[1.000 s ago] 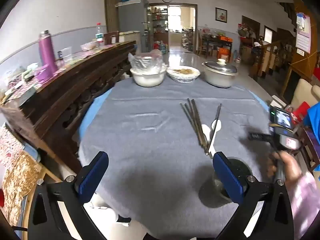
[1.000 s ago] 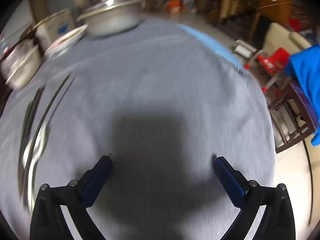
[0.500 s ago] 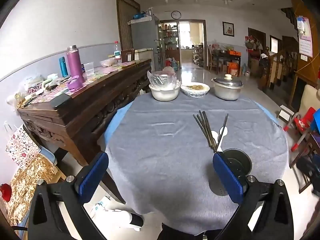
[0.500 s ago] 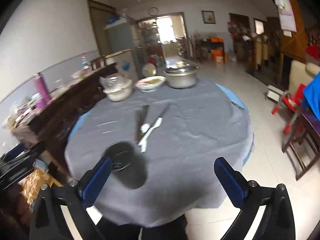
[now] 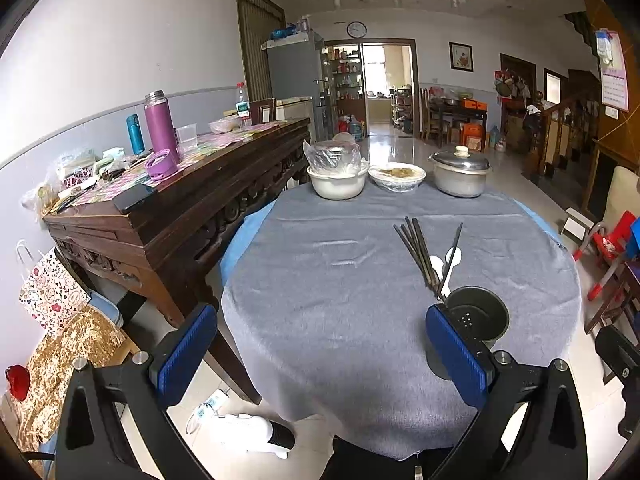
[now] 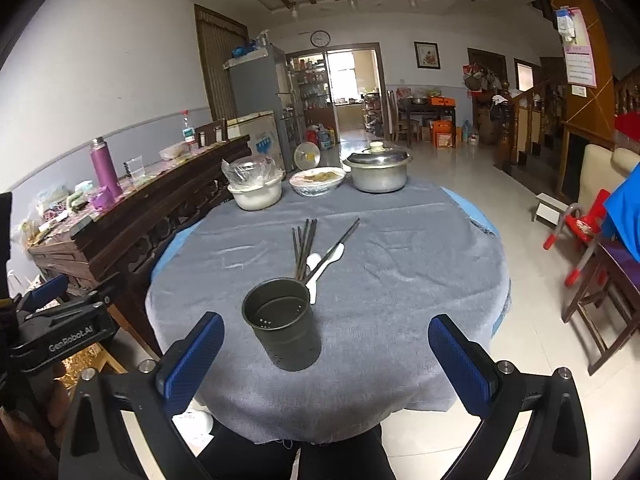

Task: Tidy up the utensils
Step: 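Move both tools toward the chopsticks lying beside the dark utensil cup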

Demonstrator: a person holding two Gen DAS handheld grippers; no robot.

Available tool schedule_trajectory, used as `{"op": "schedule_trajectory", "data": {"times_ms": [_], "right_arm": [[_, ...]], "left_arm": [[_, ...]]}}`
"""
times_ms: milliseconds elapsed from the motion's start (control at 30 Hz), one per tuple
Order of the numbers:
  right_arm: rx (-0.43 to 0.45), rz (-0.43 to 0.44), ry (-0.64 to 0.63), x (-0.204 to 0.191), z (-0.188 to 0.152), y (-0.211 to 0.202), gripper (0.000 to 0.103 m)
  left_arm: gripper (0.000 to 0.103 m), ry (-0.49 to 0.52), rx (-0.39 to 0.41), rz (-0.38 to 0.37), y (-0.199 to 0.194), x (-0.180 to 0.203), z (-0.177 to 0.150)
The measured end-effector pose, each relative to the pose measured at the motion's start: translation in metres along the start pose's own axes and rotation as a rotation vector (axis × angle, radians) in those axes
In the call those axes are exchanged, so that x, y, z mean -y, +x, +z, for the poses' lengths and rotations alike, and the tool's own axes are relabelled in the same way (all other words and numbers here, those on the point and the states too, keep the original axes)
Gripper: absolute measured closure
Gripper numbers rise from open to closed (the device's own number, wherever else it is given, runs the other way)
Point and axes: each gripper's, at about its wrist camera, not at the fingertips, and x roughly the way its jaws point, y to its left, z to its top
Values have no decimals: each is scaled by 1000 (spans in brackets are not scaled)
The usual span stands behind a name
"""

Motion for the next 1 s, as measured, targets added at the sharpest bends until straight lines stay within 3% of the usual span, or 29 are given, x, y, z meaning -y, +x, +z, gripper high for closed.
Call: {"op": "schedule_trajectory", "data": {"times_ms": [467,1000], "right_arm": [[-29,-59,17,0,-1,31,0],[-25,-64,29,-5,2,34,0]], "left_arm": [[0,0,-30,11,14,0,-6],[0,-15,-31,13,16,-5,-9]]}}
